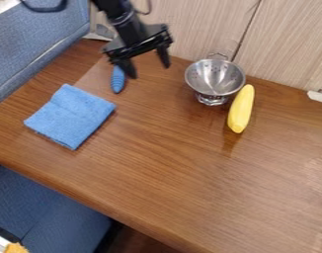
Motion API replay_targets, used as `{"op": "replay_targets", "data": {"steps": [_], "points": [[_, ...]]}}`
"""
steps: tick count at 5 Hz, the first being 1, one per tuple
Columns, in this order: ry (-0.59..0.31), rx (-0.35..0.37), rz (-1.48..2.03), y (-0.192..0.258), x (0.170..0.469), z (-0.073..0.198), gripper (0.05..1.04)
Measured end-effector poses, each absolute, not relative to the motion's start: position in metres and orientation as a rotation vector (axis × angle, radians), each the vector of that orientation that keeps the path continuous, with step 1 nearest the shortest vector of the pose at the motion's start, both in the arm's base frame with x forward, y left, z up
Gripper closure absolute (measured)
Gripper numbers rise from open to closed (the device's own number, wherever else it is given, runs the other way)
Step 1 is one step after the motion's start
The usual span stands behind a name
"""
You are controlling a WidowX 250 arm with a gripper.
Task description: Moved the silver pot to the lower right of table
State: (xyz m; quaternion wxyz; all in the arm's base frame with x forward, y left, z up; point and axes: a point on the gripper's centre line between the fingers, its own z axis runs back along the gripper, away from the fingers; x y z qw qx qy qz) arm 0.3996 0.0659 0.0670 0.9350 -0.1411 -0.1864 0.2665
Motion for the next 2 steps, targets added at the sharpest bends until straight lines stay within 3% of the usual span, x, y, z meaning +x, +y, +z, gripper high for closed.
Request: {"op": "replay_targets", "data": {"steps": [1, 2], "points": [[-0.386, -0.323, 0.547, 0.055, 0.42, 0.063, 0.084], [-0.357, -0.29, 0.525, 0.048, 0.43, 0.051, 0.084]]}}
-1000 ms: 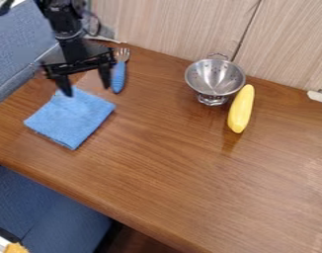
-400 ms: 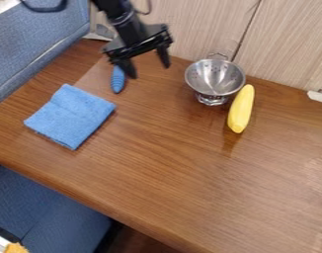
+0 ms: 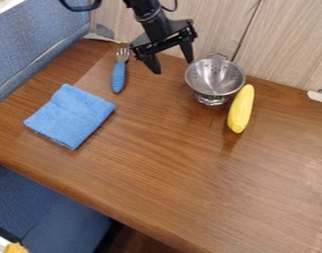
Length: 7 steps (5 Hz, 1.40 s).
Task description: Moved the silver pot to the lower right of table
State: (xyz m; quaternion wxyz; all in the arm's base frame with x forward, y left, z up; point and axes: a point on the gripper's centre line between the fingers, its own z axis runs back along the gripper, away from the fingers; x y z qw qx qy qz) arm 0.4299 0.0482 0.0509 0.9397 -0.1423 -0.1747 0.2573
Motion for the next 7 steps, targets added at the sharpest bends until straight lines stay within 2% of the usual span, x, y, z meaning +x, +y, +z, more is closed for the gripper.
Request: {"op": "replay_targets", "data": {"steps": [2, 3, 5, 6, 7], "points": [[-0.323, -0.312, 0.487, 0.042, 0.44, 0.021, 0.084], [-0.32, -0.322, 0.455, 0.035, 0.446, 0.015, 0.136], [-0.337, -0.327, 0.458, 0.034, 0.447, 0.012, 0.736], [-0.332, -0.33, 0.46, 0.033, 0.445, 0.011, 0.939], [-0.332, -0.34, 0.46, 0.034, 0.445, 0.011, 1.007]]}}
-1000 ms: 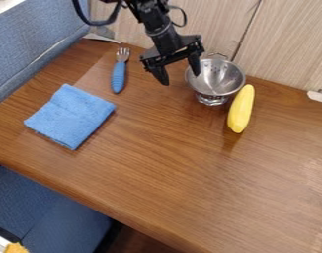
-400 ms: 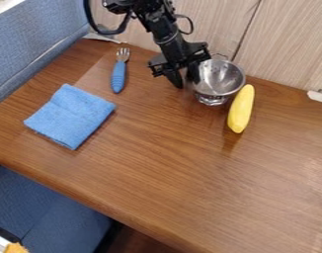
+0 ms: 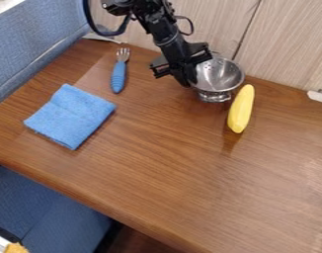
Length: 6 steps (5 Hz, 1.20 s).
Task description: Moved the silver pot to the lower right of table
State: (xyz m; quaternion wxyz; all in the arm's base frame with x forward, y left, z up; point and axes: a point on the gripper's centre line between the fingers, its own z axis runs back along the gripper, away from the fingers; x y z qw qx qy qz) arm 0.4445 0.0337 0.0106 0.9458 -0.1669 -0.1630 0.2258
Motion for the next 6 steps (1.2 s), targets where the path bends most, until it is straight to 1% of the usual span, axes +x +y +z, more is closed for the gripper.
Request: {"op": "replay_targets", "data": {"steps": [2, 3, 4, 5, 6], "points": [[-0.336, -0.356, 0.435, 0.041, 0.436, 0.012, 1.009], [-0.366, -0.362, 0.455, 0.051, 0.429, 0.032, 1.009], [-0.437, -0.431, 0.425, 0.055, 0.419, 0.059, 1.01], [-0.484, -0.479, 0.385, 0.054, 0.401, 0.078, 1.01], [-0.478, -0.541, 0.316, 0.036, 0.373, 0.081, 1.01]]}}
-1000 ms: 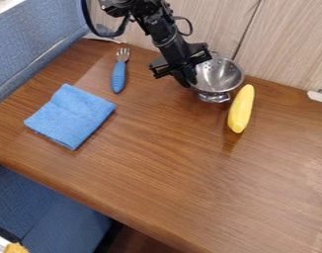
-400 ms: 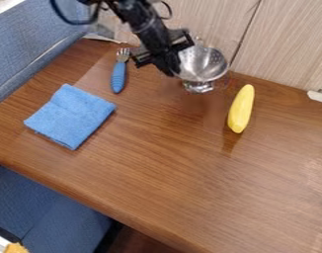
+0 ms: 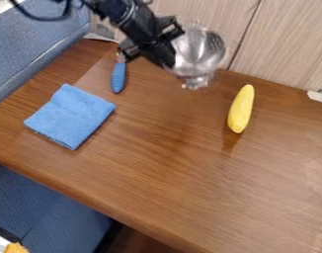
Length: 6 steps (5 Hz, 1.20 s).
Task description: Moved the silver pot to the lower right of table
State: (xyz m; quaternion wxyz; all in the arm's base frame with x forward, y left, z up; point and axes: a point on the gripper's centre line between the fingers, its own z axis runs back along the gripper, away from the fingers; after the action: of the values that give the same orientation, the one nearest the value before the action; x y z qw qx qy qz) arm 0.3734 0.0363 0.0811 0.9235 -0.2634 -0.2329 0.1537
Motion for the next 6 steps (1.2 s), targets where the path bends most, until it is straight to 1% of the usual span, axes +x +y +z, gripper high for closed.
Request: {"op": "replay_targets", "data": {"steps": [1, 2, 3, 4, 5, 6], "points": [[-0.465, -0.58, 0.295, 0.027, 0.337, 0.085, 1.01], [-0.397, -0.559, 0.233, 0.014, 0.308, 0.071, 1.01], [-0.362, -0.514, 0.15, 0.001, 0.29, 0.065, 1.01], [-0.314, -0.475, 0.084, -0.008, 0.274, 0.052, 1.01], [-0.286, -0.42, 0.0, -0.02, 0.265, 0.04, 1.01], [-0.263, -0.377, -0.033, -0.023, 0.262, 0.02, 1.01]]}}
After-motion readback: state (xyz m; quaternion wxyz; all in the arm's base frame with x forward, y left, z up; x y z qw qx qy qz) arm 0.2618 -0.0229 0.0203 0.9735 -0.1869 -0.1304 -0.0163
